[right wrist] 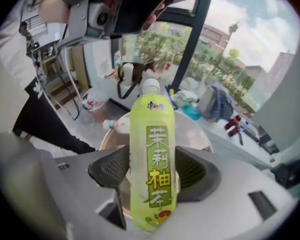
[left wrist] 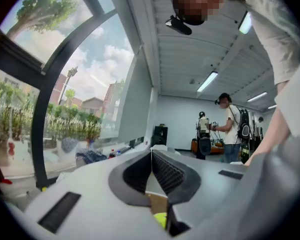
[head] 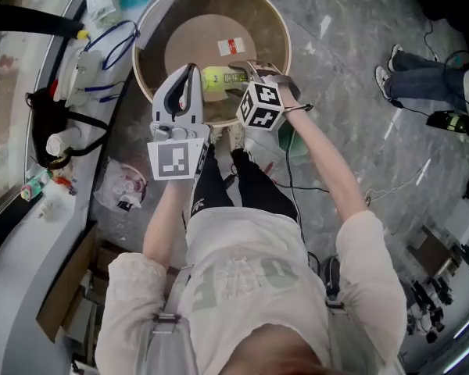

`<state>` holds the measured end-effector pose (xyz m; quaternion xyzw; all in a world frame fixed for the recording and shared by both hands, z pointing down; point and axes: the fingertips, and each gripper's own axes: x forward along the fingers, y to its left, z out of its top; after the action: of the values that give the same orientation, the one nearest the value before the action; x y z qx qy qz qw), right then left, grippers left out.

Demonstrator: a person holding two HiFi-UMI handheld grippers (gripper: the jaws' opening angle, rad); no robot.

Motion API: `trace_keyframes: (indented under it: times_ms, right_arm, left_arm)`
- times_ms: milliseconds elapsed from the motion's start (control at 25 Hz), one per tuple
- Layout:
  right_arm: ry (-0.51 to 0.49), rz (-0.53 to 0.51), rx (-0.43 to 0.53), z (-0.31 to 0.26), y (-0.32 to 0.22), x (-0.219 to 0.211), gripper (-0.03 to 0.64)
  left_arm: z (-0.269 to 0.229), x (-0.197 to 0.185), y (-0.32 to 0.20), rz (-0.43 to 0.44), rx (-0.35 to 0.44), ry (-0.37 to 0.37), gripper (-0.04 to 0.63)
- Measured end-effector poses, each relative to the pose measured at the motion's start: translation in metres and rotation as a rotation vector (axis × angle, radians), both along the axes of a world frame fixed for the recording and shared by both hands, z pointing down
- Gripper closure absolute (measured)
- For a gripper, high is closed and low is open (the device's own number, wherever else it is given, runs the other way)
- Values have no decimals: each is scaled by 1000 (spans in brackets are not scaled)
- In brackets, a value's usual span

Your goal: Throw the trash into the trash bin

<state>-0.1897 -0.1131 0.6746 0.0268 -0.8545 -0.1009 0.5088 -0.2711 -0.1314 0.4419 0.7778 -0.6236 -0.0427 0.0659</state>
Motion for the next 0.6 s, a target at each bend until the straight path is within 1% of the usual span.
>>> trace_keyframes:
  times_ms: [120,200,320,360,440,520,600]
  right_arm:
    - [-205,186,45,-82,-15,-12,330]
    - [-354,314,83,-135,-25,-15,330]
    - [-537,476,177,-213,-37,2,330]
    - [-587,517,207,-238,-37,13,330]
    - [-709,587,243,-285,-33,31,330]
    - [-873,624,263,-328,-26,45,330]
    - [-1040,659,283,-367,-17,64,330]
  left_arm:
    - [-58,1,4,20,84,-33,583]
    - [-93,-4,5,8,135,-32,583]
    - [-132,-5,2,-17,168,37,583]
    - [-142,0,2,-19,179,53,583]
    - [-157,12,2,-2,202,42,583]
    - [-167,28,-1,35,218,27,583]
    - [-174,46,-6,78,229,31,583]
